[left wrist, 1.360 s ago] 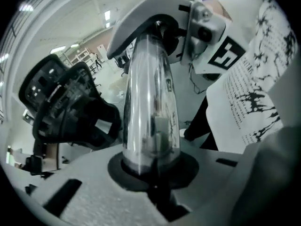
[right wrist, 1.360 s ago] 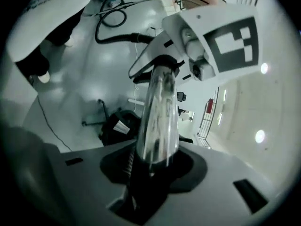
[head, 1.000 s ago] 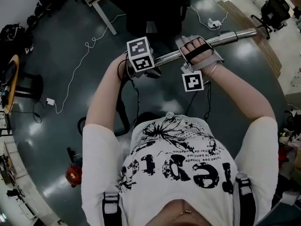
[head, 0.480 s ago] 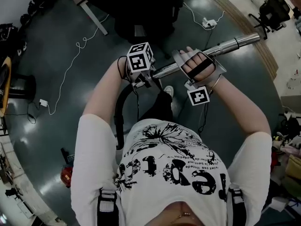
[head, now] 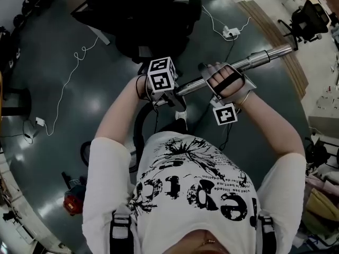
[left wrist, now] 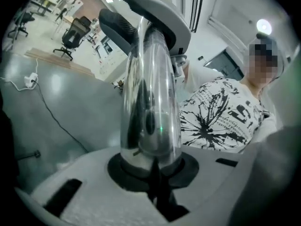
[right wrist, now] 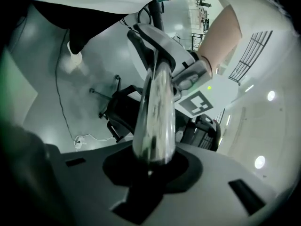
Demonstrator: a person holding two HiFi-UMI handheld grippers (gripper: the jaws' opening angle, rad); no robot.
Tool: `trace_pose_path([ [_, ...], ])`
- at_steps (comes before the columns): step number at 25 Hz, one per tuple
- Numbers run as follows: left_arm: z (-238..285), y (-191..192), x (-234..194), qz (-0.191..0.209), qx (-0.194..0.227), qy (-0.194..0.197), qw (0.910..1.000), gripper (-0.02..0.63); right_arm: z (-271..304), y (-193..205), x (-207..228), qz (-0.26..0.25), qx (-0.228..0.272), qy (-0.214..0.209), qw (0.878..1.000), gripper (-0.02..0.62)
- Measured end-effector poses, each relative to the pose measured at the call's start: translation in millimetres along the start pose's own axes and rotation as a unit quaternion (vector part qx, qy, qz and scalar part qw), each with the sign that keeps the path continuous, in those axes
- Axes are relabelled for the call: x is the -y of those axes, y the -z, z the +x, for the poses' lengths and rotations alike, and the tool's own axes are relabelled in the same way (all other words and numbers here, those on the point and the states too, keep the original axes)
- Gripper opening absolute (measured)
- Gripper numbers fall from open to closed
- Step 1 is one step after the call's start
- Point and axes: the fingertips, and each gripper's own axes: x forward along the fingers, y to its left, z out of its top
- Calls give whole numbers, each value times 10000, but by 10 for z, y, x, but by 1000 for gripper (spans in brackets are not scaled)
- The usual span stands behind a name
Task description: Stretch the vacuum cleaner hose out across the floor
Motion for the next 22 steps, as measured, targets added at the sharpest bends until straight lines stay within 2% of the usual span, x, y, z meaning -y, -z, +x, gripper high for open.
trace_pose_path([
  [3,-137,-245,-324,307,102,-536,9980,41,214,268,-176,-30,12,-381,9993,95],
  [5,-237,-369,-605,537,102,-1168,9916,76,347,407,-304,-41,27,-670,9977,94],
  [8,-449,-516,-1053,615,272,-2283,9713,233,554,581,-493,-74,8,-1260,9920,89],
  [11,-527,-580,-1383,601,573,-3205,9436,297,679,702,-718,-131,-57,-1962,9805,83],
  [12,-587,-643,-1493,640,815,-3576,9281,311,722,747,-782,-134,-65,-2097,9777,83],
  [13,-698,-741,-1607,708,1179,-4008,9058,313,776,801,-845,-132,-60,-2198,9754,83],
  [15,-959,-956,-1782,844,1992,-4841,8478,318,868,925,-986,-203,-17,-2416,9702,83],
  [17,-1101,-1085,-1888,870,2331,-5524,7956,318,904,1041,-1153,-274,81,-2723,9618,83],
  [18,-1148,-1135,-1944,915,2263,-5855,7730,318,905,1102,-1246,-226,118,-2969,9546,83],
  [20,-1231,-1253,-2072,1110,1854,-6448,7332,321,894,1233,-1455,-22,151,-3602,9328,83],
  [22,-1260,-1408,-2233,1176,1446,-6853,7040,321,881,1380,-1694,152,194,-4243,9052,83],
])
